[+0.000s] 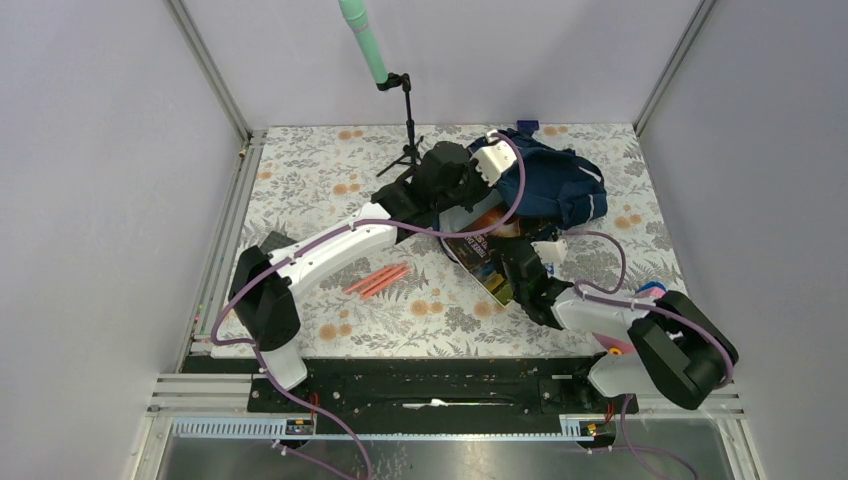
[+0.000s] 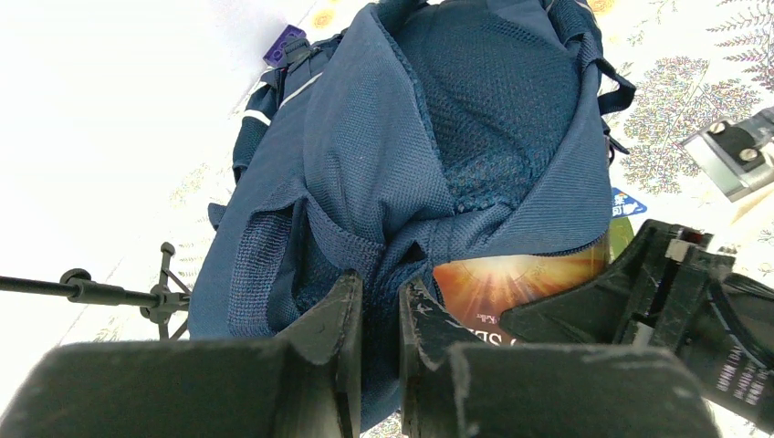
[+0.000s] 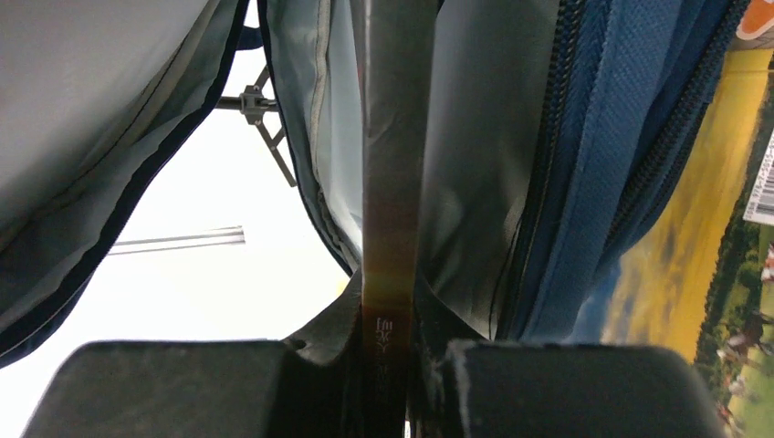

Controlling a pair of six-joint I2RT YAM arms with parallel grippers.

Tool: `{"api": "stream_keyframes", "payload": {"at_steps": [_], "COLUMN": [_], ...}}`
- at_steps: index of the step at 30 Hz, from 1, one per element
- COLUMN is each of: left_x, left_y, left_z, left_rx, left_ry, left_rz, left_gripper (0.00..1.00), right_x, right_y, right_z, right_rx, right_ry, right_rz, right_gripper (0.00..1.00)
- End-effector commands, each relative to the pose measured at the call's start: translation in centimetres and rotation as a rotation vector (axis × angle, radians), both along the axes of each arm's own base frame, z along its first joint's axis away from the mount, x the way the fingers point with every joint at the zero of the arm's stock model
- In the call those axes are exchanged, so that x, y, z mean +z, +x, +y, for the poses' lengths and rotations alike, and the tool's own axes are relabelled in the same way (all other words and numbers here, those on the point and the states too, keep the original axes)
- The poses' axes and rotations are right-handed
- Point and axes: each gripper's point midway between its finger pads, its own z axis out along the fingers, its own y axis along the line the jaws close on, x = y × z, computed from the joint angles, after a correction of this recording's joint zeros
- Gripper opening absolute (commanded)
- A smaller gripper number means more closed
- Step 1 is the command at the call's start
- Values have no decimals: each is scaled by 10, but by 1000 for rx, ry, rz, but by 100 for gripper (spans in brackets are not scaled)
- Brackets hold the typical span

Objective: Pack the student bag
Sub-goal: Place the book in the student bag.

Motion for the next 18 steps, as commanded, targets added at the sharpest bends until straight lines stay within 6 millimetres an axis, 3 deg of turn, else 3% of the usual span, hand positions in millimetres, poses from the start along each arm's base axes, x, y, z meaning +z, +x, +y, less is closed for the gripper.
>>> {"api": "stream_keyframes", "payload": {"at_steps": [1,8,18], "left_x": [75,79,77], "left_y": [0,0,-7], "left_z": [-17,-17,-17], "left_rx": [-29,-28,-57], "left_ry": [-185,-197,-190], "left_rz": [-124,-127,-121], "left_gripper": [0,0,0], "right_x": [41,30,25], "right_y": [-12,-15,20], "right_z": [24,29,-39], "right_rx": [74,70,-236], "right_ry": [83,110,-41], "right_rz": [-53,-36,-99], "right_gripper": [0,0,1]}}
